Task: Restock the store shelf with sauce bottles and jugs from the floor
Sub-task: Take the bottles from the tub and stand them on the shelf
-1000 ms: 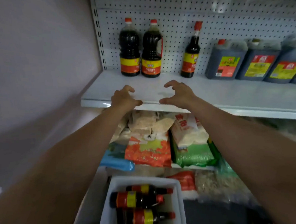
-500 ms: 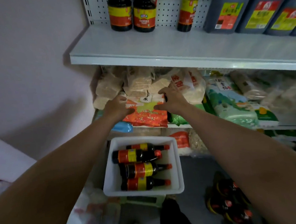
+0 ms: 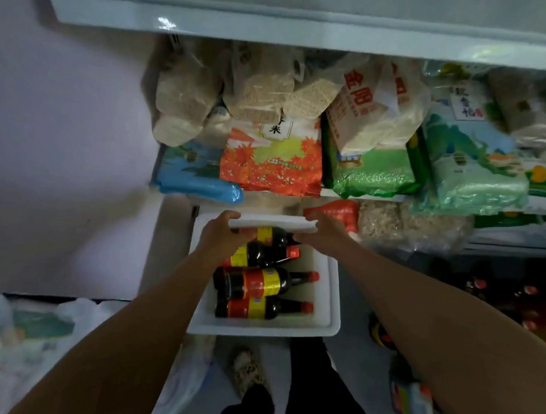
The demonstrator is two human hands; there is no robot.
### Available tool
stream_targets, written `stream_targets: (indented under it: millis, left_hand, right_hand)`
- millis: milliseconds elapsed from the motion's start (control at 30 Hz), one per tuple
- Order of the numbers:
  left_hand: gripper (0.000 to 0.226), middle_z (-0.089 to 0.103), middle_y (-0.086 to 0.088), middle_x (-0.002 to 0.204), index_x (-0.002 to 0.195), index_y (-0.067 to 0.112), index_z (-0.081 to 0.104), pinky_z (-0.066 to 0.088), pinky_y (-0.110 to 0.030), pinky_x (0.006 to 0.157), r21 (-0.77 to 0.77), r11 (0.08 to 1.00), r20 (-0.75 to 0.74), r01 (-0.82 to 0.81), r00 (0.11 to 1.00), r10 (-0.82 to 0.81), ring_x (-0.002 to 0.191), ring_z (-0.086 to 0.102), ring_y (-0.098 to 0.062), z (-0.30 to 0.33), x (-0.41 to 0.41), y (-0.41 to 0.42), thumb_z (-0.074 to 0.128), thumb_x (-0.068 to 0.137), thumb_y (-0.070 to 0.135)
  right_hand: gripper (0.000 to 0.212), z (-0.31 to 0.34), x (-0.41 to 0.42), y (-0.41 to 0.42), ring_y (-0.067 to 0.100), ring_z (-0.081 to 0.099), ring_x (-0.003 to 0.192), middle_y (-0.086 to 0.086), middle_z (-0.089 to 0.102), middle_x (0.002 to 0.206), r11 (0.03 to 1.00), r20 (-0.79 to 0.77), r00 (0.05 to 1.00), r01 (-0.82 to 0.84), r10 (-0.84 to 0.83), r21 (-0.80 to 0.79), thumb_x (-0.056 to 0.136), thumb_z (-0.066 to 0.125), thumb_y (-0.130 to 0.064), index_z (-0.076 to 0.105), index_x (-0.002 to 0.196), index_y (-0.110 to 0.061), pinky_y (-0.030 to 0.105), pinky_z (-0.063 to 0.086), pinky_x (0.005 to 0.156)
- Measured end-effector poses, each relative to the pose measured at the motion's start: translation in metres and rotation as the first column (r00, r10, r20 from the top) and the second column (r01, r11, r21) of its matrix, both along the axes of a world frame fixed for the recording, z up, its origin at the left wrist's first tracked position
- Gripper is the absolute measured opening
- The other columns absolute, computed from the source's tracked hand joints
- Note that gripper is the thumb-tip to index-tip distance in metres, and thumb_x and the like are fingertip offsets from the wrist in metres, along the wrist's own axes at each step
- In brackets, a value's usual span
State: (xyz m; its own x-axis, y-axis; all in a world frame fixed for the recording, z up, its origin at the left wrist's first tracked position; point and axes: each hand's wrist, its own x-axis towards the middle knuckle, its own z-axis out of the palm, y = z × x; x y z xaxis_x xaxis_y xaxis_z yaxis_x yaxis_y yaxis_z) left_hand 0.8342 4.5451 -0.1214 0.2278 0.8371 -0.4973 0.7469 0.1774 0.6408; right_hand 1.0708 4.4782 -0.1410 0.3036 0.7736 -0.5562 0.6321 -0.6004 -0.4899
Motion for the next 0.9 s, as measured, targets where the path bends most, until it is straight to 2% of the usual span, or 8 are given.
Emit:
stream_targets:
  millis: [33,133,233,467,600,667,800,900]
  left_hand:
    - [0.062,0.057,0.003,0.110,0.136,0.022,0.052,0.043,-0.022,0.068,-0.011,1.000,-0.026,0.019,0.999,-0.019,0.080,0.053,-0.004,-0.008,0.004,0.001,0.076,0.083,0.042]
    - [0.057,0.053,0.007,0.113,0.135,0.020,0.052,0.038,-0.026,0.084,-0.061,0.997,-0.065,0.053,0.996,-0.057,0.101,0.052,-0.012,-0.029,0.020,0.004,0.073,0.087,0.040]
    - [0.056,0.058,0.002,0.119,0.132,0.019,0.055,0.043,-0.033,0.094,-0.097,0.993,-0.087,0.066,0.993,-0.074,0.117,0.056,-0.021,-0.051,0.040,0.007,0.075,0.085,0.041]
    - [0.061,0.064,-0.002,0.123,0.129,0.022,0.059,0.049,-0.038,0.098,-0.160,0.982,-0.177,0.100,0.976,-0.128,0.118,0.059,-0.023,-0.109,0.075,0.009,0.076,0.080,0.053]
    - [0.060,0.061,-0.001,0.130,0.131,0.029,0.059,0.044,-0.040,0.102,-0.193,0.975,-0.218,0.110,0.964,-0.152,0.126,0.052,-0.024,-0.138,0.085,0.007,0.073,0.080,0.058]
    - [0.058,0.057,-0.003,0.131,0.130,0.033,0.059,0.041,-0.042,0.104,-0.195,0.968,-0.290,0.160,0.933,-0.212,0.130,0.045,-0.027,-0.147,0.088,0.005,0.069,0.081,0.062]
    - [0.051,0.056,0.000,0.130,0.124,0.037,0.061,0.028,-0.050,0.113,-0.151,0.963,-0.362,0.222,0.894,-0.263,0.134,0.036,-0.028,-0.160,0.090,0.002,0.067,0.081,0.063]
    - [0.051,0.055,0.001,0.133,0.125,0.038,0.061,0.020,-0.049,0.116,-0.150,0.951,-0.389,0.271,0.868,-0.309,0.139,0.031,-0.028,-0.166,0.089,0.001,0.066,0.081,0.063]
  right_hand:
    - [0.068,-0.010,0.004,0.000,0.029,0.058,0.118,0.009,0.057,0.134,0.999,-0.009,1.000,0.006,-0.006,-0.034,0.080,0.081,-0.048,0.053,0.136,-0.021,0.041,0.053,0.094]
    - [0.060,-0.034,0.020,0.001,0.028,0.062,0.107,0.008,0.060,0.125,0.994,-0.037,0.999,-0.011,0.007,-0.109,0.084,0.078,-0.044,0.056,0.133,-0.016,0.042,0.055,0.090]
    - [0.058,-0.055,0.033,0.004,0.029,0.061,0.112,0.010,0.060,0.127,0.986,-0.044,0.999,-0.023,0.016,-0.168,0.087,0.075,-0.046,0.057,0.132,-0.014,0.036,0.050,0.090]
    - [0.062,-0.100,0.048,0.026,0.025,0.061,0.112,0.005,0.059,0.130,0.976,-0.095,0.993,-0.089,0.071,-0.201,0.084,0.075,-0.052,0.058,0.132,-0.017,0.033,0.051,0.086]
    - [0.089,-0.122,0.064,0.026,0.037,0.048,0.133,0.014,0.045,0.146,0.971,-0.025,0.998,0.047,-0.055,-0.236,0.082,0.075,-0.056,0.034,0.152,-0.019,0.050,0.046,0.106]
    - [0.101,-0.128,0.069,0.019,0.036,0.038,0.142,0.016,0.035,0.156,0.951,0.007,0.991,0.131,-0.134,-0.280,0.084,0.075,-0.054,0.021,0.158,-0.011,0.047,0.040,0.112]
    - [0.097,-0.148,0.076,-0.006,0.033,0.063,0.114,0.015,0.057,0.134,0.852,-0.083,0.952,0.222,-0.294,-0.474,0.086,0.070,-0.060,0.026,0.157,-0.010,0.039,0.055,0.084]
    - [0.083,-0.167,0.082,-0.026,0.030,0.063,0.110,0.008,0.062,0.125,0.843,-0.100,0.950,0.209,-0.295,-0.495,0.087,0.066,-0.063,0.043,0.149,-0.013,0.045,0.056,0.093]
